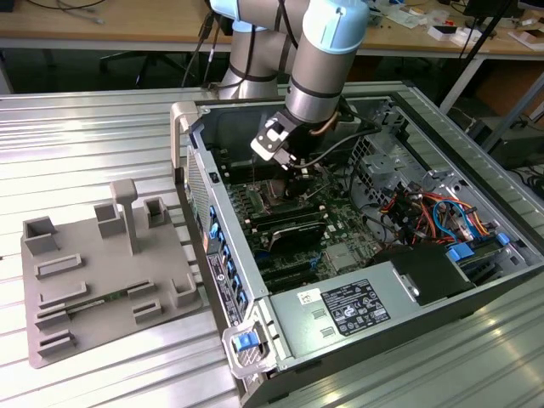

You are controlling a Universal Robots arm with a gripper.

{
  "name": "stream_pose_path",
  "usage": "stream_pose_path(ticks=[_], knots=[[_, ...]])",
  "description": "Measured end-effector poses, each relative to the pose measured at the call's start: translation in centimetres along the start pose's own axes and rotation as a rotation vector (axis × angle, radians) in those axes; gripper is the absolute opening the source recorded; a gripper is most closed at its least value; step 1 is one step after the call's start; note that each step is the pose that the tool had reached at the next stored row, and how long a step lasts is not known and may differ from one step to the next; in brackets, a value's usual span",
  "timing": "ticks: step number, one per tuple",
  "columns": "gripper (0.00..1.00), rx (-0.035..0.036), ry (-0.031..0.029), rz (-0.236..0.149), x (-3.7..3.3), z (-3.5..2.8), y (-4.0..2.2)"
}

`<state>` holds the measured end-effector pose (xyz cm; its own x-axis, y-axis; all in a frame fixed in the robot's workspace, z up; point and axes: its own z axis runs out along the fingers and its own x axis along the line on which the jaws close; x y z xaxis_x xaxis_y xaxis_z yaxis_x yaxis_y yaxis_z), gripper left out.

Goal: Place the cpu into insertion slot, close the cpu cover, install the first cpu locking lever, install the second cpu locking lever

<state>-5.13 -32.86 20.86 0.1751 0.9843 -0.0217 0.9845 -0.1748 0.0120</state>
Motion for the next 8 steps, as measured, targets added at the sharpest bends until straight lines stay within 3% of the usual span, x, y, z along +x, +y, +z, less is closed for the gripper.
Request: stream_pose_path(ticks=[1,8], knots=[[0.55,0.0004,-0.0002,0.019,0.00,0.02,0.00],[0.55,0.0010,-0.0005,0.044,0.00,0.04,0.00]])
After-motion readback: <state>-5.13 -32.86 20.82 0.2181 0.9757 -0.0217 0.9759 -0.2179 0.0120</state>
